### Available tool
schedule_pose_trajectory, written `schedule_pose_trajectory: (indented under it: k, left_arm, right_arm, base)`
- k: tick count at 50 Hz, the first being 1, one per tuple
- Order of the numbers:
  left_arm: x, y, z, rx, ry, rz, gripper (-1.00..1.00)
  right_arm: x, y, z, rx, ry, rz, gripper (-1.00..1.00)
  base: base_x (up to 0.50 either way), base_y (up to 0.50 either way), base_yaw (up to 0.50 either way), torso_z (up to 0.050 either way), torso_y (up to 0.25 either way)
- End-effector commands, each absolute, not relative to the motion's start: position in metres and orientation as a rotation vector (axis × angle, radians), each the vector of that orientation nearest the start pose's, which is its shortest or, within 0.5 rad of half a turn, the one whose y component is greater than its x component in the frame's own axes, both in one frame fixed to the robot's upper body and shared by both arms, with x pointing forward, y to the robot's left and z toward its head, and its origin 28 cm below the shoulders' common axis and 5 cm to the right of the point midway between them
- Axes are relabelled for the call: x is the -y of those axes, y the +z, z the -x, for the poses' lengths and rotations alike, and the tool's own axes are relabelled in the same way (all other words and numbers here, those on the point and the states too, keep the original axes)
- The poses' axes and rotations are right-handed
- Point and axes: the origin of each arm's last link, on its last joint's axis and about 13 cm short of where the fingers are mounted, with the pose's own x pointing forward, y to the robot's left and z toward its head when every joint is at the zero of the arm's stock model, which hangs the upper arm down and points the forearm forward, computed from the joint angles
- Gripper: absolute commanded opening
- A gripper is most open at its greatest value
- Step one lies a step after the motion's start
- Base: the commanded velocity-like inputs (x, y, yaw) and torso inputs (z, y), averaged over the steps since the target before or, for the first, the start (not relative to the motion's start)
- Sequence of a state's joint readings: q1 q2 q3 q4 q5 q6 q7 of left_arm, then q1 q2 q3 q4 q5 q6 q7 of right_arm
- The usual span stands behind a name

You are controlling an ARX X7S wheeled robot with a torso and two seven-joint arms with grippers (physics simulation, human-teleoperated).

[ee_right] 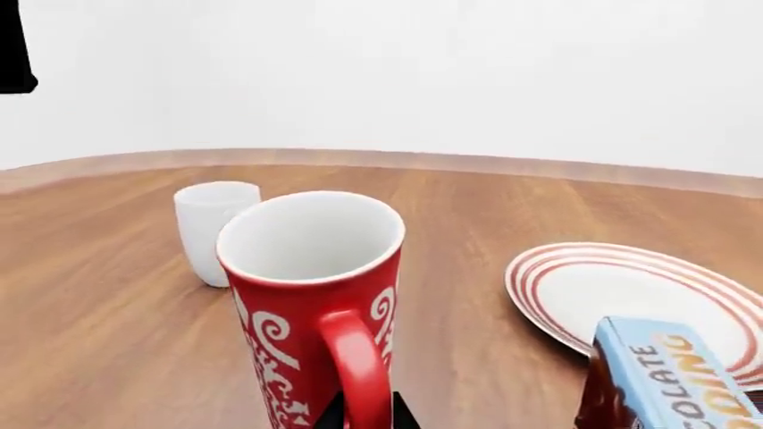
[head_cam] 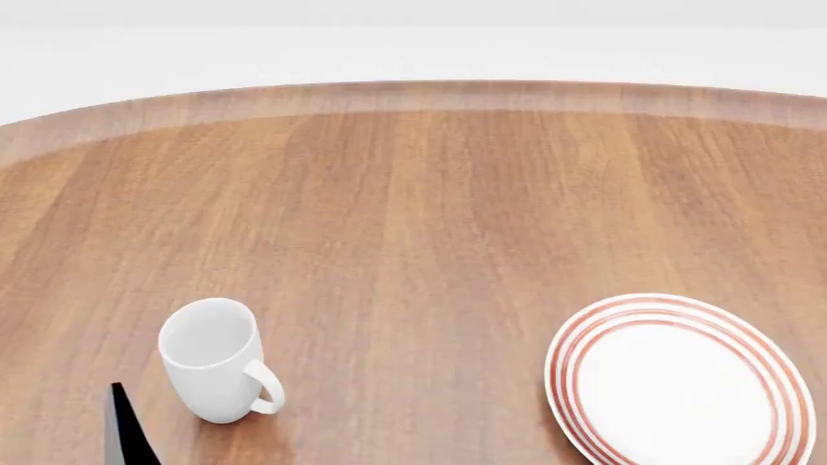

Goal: Pick up the red mug and put it on the plate

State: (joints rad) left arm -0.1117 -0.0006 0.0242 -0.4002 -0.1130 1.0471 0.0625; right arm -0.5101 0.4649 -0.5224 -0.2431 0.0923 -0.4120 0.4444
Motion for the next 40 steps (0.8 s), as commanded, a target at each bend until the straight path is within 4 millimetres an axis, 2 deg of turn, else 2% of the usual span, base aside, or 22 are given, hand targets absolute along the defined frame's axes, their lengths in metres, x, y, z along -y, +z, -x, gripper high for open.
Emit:
schedule_pose_trajectory:
  k: [1, 10, 33, 40]
  left_arm:
    - [-0.206, 0.026, -0.223, 0.764, -0.009, 0.077, 1.0]
    - [-0.206, 0.026, -0.223, 0.766, -0.011, 0.082, 1.0]
    - [-0.207, 0.028, -0.223, 0.774, -0.009, 0.087, 1.0]
    - [-0.207, 0.028, -0.223, 0.776, -0.011, 0.088, 1.0]
  right_arm:
    - [0.084, 0.059, -0.063, 0.115, 0.159, 0.032, -1.0]
    - [0.089, 0.097, -0.08, 0.118, 0.079, 0.049, -1.0]
    - [0.115, 0.145, -0.118, 0.047, -0.149, -0.021, -1.0]
    - [0.124, 0.158, -0.129, 0.017, -0.212, 0.02, -1.0]
  base:
    - [0.0, 0.0, 0.0, 0.0, 0.0]
    - [0.0, 0.0, 0.0, 0.0, 0.0]
    - [0.0, 0.0, 0.0, 0.0, 0.0]
    - [0.0, 0.0, 0.0, 0.0, 0.001]
